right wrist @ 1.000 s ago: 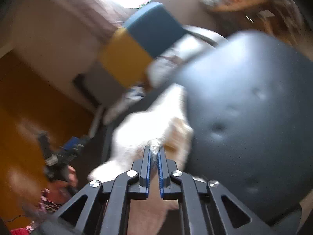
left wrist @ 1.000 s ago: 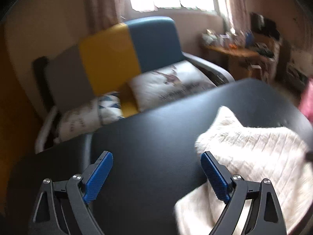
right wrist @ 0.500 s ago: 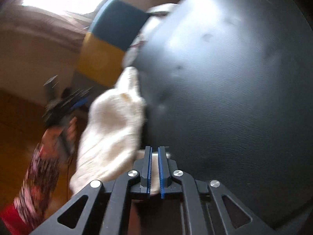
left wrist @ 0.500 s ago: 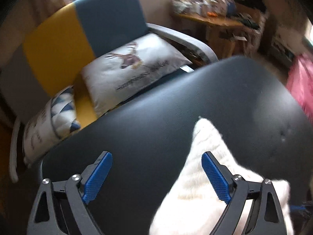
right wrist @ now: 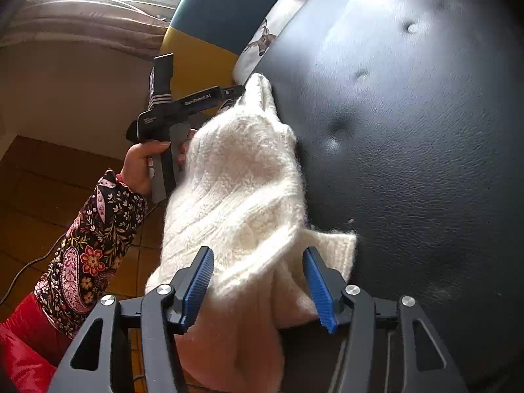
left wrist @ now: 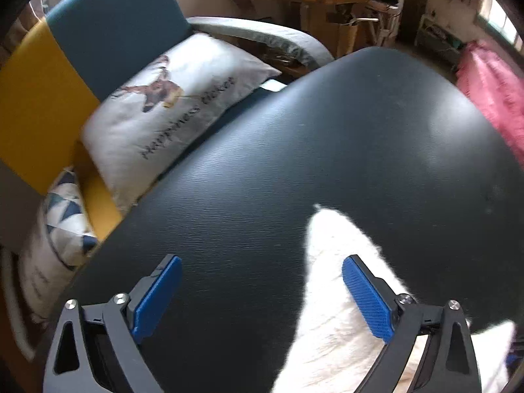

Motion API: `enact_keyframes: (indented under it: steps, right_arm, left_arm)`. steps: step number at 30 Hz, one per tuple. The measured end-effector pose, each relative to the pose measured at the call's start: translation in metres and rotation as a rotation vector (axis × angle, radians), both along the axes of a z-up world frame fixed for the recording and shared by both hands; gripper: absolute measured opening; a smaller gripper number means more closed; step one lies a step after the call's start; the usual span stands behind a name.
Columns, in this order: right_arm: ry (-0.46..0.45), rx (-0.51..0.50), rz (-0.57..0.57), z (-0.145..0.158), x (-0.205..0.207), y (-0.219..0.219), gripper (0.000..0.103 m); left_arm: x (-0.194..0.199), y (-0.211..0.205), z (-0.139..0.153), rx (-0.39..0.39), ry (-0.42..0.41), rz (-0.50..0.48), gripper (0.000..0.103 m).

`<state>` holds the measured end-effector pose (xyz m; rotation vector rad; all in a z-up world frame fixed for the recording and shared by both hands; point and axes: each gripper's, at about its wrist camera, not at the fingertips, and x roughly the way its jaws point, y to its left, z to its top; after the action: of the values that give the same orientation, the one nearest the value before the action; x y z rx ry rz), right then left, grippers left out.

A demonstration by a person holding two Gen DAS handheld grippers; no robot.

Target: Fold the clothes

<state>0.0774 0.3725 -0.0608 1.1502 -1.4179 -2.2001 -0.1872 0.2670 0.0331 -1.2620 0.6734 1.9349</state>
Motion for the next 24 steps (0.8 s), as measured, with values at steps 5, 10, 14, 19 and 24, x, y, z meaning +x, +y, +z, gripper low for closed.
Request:
enact_keyframes:
  steps: [5,10,14,19,24]
  right_arm:
    - [-0.007,-0.031,-0.008,0.0,0.013,0.005,0.065]
    - [-0.031,-0.065,-0.012,-0.001,0.023,-0.002,0.065]
    - [-0.04,-0.058,-0.016,0.004,0.028,-0.014,0.065]
    - [-0.028,0.001,0.004,0.019,0.037,-0.018,0.058]
    - [-0.033,0.053,0.004,0.034,0.049,-0.021,0.039]
  left_arm:
    - [0.013,0.009,-0.01,-0.012,-0.056,-0.099,0.102]
    - [0.016,0.015,-0.022,-0.003,-0.092,-0.09,0.103]
    - [0.026,0.019,-0.03,0.009,-0.094,-0.109,0.103]
    - [0.039,0.013,-0.024,0.042,-0.077,-0.101,0.098]
    - [0.054,0.012,-0.013,0.056,-0.04,-0.125,0.047]
